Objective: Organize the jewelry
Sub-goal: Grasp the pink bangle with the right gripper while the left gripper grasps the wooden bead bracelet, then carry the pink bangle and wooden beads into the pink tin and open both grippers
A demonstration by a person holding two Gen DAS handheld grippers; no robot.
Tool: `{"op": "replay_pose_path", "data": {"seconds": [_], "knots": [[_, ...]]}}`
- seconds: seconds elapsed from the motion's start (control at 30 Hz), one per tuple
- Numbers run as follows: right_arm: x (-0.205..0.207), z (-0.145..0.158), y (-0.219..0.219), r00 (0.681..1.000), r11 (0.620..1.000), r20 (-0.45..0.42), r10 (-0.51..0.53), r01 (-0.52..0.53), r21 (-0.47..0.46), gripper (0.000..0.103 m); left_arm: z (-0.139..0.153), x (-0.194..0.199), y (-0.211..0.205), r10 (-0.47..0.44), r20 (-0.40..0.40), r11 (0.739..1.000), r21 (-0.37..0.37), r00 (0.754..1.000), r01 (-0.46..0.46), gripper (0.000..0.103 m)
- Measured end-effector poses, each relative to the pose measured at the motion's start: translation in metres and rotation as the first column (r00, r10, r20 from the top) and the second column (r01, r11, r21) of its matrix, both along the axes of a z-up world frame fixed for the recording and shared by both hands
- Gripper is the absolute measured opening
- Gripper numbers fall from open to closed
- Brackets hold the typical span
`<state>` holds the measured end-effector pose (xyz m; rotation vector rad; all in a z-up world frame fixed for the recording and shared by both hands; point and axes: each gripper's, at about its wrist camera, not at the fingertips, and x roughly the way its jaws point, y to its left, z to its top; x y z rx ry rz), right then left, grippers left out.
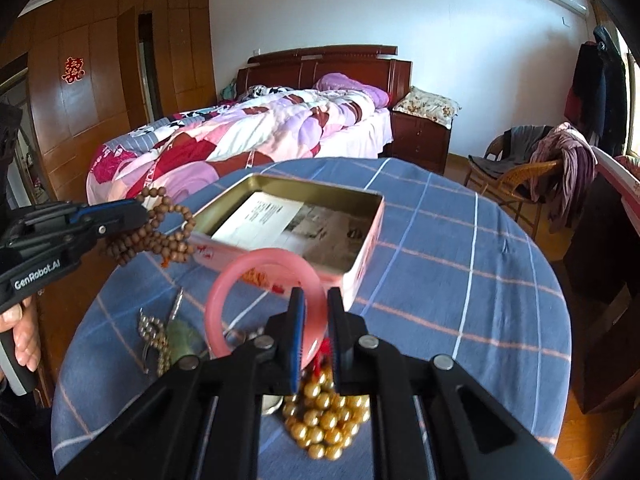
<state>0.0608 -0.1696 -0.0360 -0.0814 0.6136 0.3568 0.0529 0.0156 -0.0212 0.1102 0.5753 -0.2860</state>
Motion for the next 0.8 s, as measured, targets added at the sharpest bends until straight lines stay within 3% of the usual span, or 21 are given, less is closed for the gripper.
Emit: {"op": "replay_pose_path", "data": {"seconds": [0.4, 0.8], "knots": [[0.033, 0.018, 0.01, 0.999, 0.999, 0.045, -0.012, 0.013, -0.032, 0.013, 0.014, 0.036, -0.008, -0.01, 0.024, 0.998, 0.07, 1.0, 0.009, 0.006], [0.068, 0.023, 0.01, 0.998, 0.997, 0.048, -0.045, 0.048, -0.054, 0.013, 0.01, 0.078, -0.016, -0.004, -0.004, 0.993, 0.122, 1.0, 0.004, 0.006]]}}
